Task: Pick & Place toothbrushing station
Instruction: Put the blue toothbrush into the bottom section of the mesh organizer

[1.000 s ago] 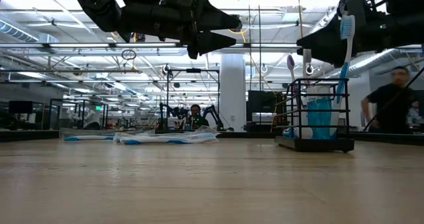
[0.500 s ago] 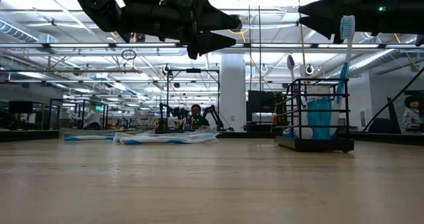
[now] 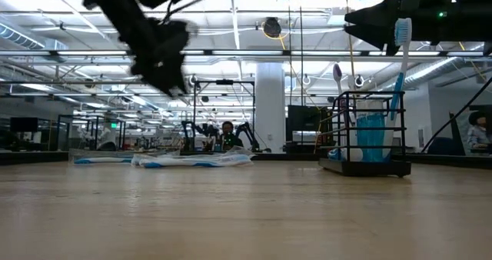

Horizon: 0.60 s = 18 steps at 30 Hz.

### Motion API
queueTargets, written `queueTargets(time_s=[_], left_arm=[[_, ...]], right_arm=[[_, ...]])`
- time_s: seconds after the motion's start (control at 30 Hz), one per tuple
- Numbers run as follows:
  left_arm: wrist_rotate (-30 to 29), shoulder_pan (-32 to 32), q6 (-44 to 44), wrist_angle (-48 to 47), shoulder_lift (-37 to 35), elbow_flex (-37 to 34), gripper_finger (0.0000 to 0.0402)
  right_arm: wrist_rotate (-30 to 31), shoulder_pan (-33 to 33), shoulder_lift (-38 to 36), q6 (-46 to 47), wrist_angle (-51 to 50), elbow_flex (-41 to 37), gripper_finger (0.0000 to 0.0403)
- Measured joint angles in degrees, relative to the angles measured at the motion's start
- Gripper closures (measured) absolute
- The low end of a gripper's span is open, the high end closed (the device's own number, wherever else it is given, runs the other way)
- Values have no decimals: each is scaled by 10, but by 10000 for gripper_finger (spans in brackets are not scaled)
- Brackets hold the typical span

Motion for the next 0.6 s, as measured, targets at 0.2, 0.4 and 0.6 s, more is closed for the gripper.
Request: queueTargets(time_s=[0.2,0.4,0.6], left_arm=[[-34,12,-140,-245,4,-4,103],[0,49,-173,-255,6,-48,103],[34,89,-149,-200,7,-101,103]], right_arm=[[0,0,4,0,0,0,177],[0,0,4,-3,-1,0,177],[0,0,4,-3,0,0,177]])
